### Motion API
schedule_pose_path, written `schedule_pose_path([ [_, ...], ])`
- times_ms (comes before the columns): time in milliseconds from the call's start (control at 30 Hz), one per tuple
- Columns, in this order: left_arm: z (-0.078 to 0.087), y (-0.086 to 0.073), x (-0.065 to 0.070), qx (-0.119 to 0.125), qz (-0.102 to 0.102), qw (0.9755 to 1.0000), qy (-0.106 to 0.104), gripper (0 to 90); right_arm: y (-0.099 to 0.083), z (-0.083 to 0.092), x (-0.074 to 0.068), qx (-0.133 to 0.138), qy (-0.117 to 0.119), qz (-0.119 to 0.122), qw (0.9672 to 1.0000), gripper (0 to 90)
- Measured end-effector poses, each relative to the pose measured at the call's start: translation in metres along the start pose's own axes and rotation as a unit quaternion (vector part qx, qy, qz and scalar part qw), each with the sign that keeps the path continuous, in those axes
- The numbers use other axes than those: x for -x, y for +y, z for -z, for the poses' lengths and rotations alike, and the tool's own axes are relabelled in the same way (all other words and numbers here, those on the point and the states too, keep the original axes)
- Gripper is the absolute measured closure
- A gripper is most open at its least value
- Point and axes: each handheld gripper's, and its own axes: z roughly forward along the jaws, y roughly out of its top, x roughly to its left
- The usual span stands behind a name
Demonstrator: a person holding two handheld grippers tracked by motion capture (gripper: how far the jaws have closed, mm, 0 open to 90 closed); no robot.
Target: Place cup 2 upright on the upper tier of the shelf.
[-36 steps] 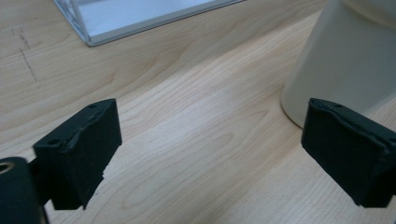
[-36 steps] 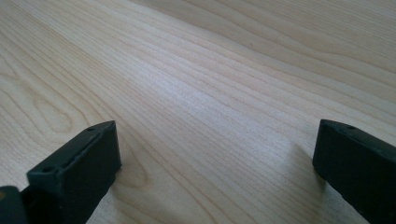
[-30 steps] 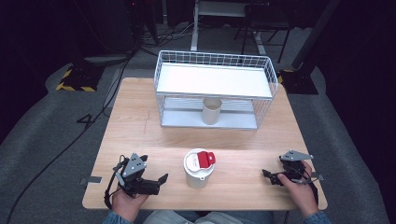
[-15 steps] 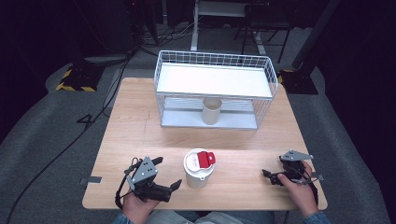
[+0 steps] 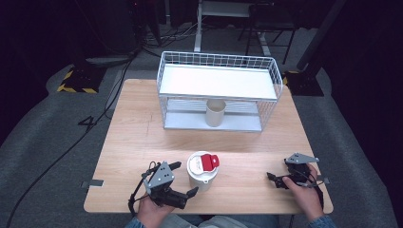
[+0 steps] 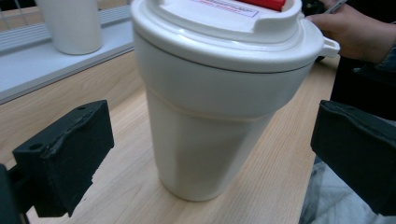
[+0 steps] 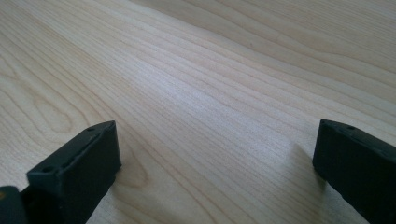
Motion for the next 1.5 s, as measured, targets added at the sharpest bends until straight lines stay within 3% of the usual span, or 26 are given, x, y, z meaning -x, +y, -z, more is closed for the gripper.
schedule_pose_path([
  [133,-0.009,0.000,0.003,-0.003,-0.004,1.0000,-0.008,0.0,0.000,0.000,0.000,0.000,0.000,0.000,1.0000,1.0],
  [267,-0.017,-0.001,0.008,0.012,-0.013,0.9996,0.020,0.3,0.000,0.000,0.000,0.000,0.000,0.000,1.0000,1.0],
  [533,-0.033,-0.003,0.010,0.013,-0.015,0.9996,0.018,0.3,0.000,0.000,0.000,0.000,0.000,0.000,1.0000,1.0],
  [767,-0.048,-0.007,0.012,0.016,-0.010,0.9988,0.044,4.1,0.000,0.000,0.000,0.000,0.000,0.000,1.0000,1.0],
  [1100,-0.051,-0.011,0.013,0.037,0.009,0.9979,0.052,9.6,0.000,0.000,0.000,0.000,0.000,0.000,1.0000,1.0],
  [1500,-0.052,-0.012,0.015,0.036,0.001,0.9976,0.060,10.5,0.000,0.000,0.000,0.000,0.000,0.000,1.0000,1.0],
])
